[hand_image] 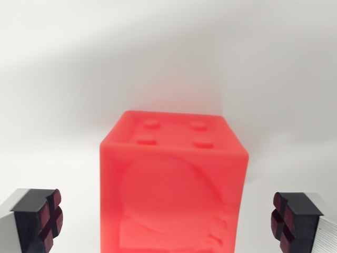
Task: Destack cube
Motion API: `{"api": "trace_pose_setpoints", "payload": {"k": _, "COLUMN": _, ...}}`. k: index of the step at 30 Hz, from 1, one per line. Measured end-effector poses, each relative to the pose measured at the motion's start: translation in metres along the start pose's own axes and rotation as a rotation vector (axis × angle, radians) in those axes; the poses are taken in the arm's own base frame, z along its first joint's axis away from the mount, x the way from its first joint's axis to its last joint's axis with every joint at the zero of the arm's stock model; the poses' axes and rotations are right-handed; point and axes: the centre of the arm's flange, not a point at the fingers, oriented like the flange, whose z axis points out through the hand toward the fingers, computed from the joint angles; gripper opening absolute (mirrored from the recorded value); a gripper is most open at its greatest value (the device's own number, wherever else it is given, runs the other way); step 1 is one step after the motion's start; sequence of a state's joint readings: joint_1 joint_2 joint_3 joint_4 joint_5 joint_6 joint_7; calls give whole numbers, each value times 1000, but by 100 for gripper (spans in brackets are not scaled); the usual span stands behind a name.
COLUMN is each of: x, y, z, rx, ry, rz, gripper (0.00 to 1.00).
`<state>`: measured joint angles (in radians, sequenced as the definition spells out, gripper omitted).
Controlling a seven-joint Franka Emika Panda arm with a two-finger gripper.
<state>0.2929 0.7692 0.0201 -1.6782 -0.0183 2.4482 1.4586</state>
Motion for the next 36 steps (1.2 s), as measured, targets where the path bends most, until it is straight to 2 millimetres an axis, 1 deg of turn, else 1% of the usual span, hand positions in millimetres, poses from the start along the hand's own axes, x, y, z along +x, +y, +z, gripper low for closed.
{"api": "trace_pose_setpoints", "payload": {"k": 8, "x": 0, "y": 0, "z": -26, "rx": 0, "ry": 1, "rz": 0, "gripper": 100}}
{"api": "trace_pose_setpoints", "payload": {"k": 18, "x": 0, "y": 0, "z": -65, "rx": 1, "ry": 3, "rz": 0, "gripper": 100}}
{"api": "trace_pose_setpoints", "payload": {"k": 24, "x": 0, "y": 0, "z": -94, "rx": 2, "ry": 3, "rz": 0, "gripper": 100}}
{"api": "trace_pose_setpoints", "payload": {"k": 30, "x": -1, "y": 0, "z": -117, "rx": 1, "ry": 4, "rz": 0, "gripper": 100}}
{"api": "trace_pose_setpoints", "payload": {"k": 36, "x": -1, "y": 0, "z": -145, "rx": 2, "ry": 5, "rz": 0, "gripper": 100}}
